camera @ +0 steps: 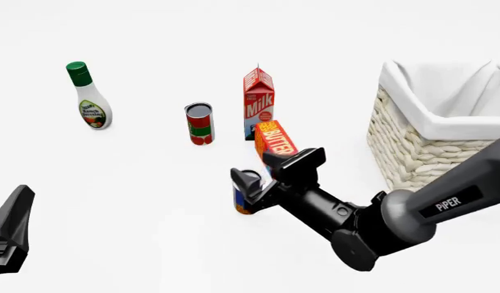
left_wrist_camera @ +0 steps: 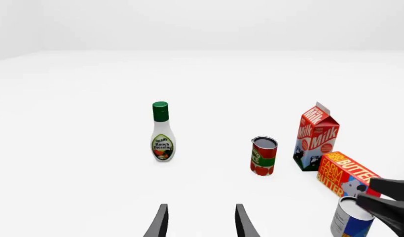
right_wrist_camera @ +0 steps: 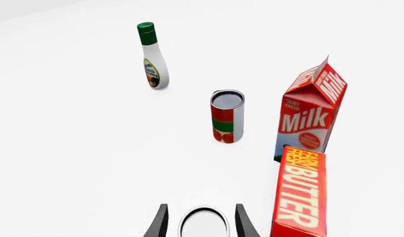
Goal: Pick the alphabet soup and place it in the basket.
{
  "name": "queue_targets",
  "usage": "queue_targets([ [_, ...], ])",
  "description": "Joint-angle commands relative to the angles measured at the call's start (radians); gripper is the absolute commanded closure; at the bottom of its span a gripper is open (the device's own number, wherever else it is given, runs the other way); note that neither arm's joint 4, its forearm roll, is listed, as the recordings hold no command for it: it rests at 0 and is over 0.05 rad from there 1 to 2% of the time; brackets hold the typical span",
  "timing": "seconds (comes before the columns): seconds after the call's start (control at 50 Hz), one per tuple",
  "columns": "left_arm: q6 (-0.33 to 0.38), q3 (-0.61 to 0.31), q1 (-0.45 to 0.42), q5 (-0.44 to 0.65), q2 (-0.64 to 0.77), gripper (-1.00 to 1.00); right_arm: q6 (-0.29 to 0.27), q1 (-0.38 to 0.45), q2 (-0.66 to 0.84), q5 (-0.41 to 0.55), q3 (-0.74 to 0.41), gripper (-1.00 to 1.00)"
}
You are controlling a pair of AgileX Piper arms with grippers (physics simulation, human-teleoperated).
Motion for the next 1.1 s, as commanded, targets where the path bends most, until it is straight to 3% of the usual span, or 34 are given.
queue_targets([
  [0.02, 0.0, 0.0, 0.0, 0.0, 0.0, -1.0, 0.006, 0.001, 0.032, -0.003, -0.015, -1.0],
  [1.1, 0.0, 0.0, 0.0, 0.0, 0.0, -1.0, 0.027, 0.015, 0.169, 0.004, -0.082, -1.0],
])
